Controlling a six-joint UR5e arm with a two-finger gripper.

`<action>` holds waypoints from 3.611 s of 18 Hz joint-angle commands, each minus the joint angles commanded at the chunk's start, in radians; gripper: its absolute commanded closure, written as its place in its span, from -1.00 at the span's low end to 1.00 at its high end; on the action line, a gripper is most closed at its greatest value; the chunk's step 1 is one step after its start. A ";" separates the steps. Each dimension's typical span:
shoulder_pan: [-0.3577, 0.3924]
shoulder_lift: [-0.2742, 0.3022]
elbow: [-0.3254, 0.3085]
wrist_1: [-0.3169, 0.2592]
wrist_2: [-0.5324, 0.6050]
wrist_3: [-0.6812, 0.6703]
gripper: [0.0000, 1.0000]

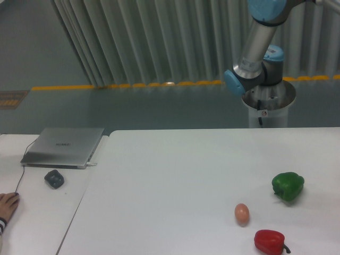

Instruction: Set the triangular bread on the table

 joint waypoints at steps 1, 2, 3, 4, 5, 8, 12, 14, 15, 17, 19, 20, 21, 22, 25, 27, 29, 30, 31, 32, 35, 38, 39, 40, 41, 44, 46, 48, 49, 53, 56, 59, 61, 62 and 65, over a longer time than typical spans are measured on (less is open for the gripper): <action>0.002 -0.006 0.002 0.002 0.000 -0.002 -1.00; 0.002 -0.008 0.000 0.002 0.000 0.003 -1.00; 0.006 -0.012 0.000 0.002 0.000 0.012 -1.00; 0.017 -0.023 0.006 0.003 -0.002 0.014 -1.00; 0.021 -0.037 0.014 0.003 -0.003 0.014 -1.00; 0.026 -0.081 0.046 0.011 -0.002 0.014 -1.00; 0.029 -0.106 0.052 0.021 -0.002 0.014 -1.00; 0.029 -0.107 0.055 0.021 0.003 0.012 -1.00; 0.028 -0.117 0.060 0.026 0.003 0.012 -1.00; 0.025 -0.136 0.072 0.034 0.005 0.009 -1.00; 0.025 -0.147 0.081 0.043 0.005 0.009 -1.00; 0.025 -0.156 0.083 0.054 0.005 0.011 -1.00; 0.023 -0.167 0.083 0.066 0.006 0.003 -1.00; 0.021 -0.170 0.081 0.067 0.006 0.003 -1.00; 0.021 -0.179 0.081 0.067 0.006 -0.002 -1.00; 0.021 -0.183 0.080 0.067 0.006 -0.002 -1.00; 0.021 -0.184 0.080 0.067 0.006 -0.011 -1.00; 0.021 -0.187 0.080 0.067 0.006 -0.020 -1.00; 0.021 -0.190 0.078 0.067 0.006 -0.023 -1.00; 0.021 -0.190 0.078 0.066 0.006 -0.023 -1.00; 0.021 -0.190 0.075 0.066 0.012 -0.028 -0.89; 0.005 -0.184 0.077 0.064 0.107 -0.044 -0.37; 0.000 -0.186 0.080 0.064 0.120 -0.052 -0.29; -0.003 -0.186 0.081 0.064 0.126 -0.055 -0.20; -0.005 -0.184 0.080 0.064 0.126 -0.057 -0.19; -0.011 -0.184 0.080 0.063 0.130 -0.081 -0.18; -0.018 -0.181 0.081 0.061 0.130 -0.100 -0.18; -0.026 -0.181 0.083 0.058 0.135 -0.120 -0.09; -0.029 -0.181 0.081 0.060 0.138 -0.129 0.01; -0.034 -0.170 0.083 0.048 0.140 -0.129 0.14; -0.037 -0.160 0.103 -0.023 0.133 -0.126 0.27; -0.034 -0.149 0.117 -0.063 0.127 -0.121 0.27; -0.025 -0.147 0.136 -0.089 0.108 -0.117 0.27; -0.017 -0.147 0.155 -0.116 0.098 -0.117 0.27; 0.011 -0.152 0.212 -0.182 0.069 -0.115 0.27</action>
